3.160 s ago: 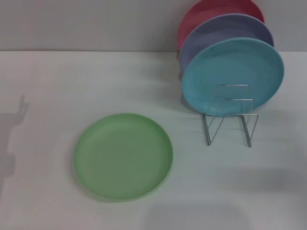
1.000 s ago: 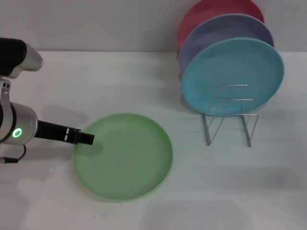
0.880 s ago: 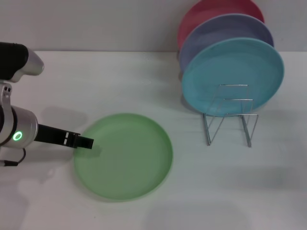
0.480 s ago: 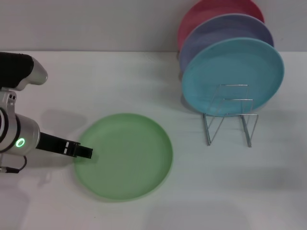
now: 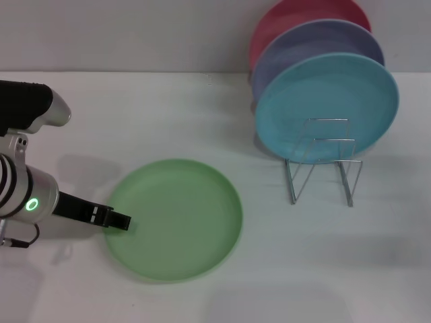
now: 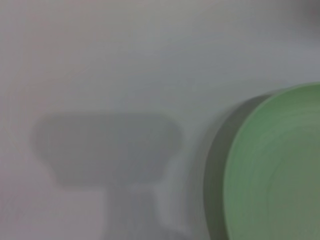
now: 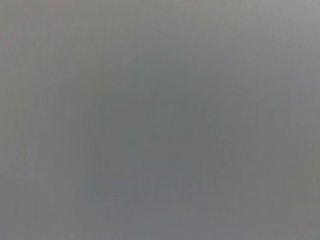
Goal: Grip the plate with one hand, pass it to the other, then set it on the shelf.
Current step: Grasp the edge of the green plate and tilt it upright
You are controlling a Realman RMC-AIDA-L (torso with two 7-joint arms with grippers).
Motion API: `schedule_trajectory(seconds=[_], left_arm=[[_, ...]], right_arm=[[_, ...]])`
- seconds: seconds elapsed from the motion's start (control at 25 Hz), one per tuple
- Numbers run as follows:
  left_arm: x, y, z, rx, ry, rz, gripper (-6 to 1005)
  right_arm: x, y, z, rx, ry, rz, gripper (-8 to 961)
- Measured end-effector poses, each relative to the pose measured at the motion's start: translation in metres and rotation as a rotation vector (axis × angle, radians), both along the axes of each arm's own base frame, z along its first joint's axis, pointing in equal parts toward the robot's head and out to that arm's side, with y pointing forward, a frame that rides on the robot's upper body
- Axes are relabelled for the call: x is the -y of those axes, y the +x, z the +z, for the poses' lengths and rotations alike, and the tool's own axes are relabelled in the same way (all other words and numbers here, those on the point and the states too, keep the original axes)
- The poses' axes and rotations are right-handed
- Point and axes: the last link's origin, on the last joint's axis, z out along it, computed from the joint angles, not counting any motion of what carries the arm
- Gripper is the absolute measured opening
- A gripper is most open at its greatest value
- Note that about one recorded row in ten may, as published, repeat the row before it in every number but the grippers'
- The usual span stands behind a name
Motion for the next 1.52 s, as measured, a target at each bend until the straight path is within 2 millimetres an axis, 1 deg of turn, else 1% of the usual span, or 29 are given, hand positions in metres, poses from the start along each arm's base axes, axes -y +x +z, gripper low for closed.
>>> schedule_trajectory(seconds=[0.36,0.64,0.76,1.2,1.4,1.52], left_arm=[[-0.002,-0.004,-0.002,-0.007,-0.01,0.015,862],[-0.006,0.0,-0.004,-0.013,-0.024,0.011,859],[-0.007,-0.002,-0.005,-0.019,-0.031,0.016,691],[-0.009,0.004,-0.008,-0.015,-0.05,-0.023,550],[-0.011,0.006,-0.007,-0.014,-0.046,-0.03,334],[-0.011,0.006,-0.007,-0.018,-0.045,-0.034,230]], right_arm=[[-0.001,0.001,0.0,-0.001,-0.003,-0.004,785],[-0.001,0.001,0.0,0.0,-0.002,-0.005,785],[-0.001,0.001,0.0,0.0,-0.003,-0.005,785],[0.0,0.001,0.0,0.0,-0.003,-0.005,784],[0.0,0.001,0.0,0.0,-0.003,-0.005,784],[0.0,0.001,0.0,0.0,-0.003,-0.005,785]])
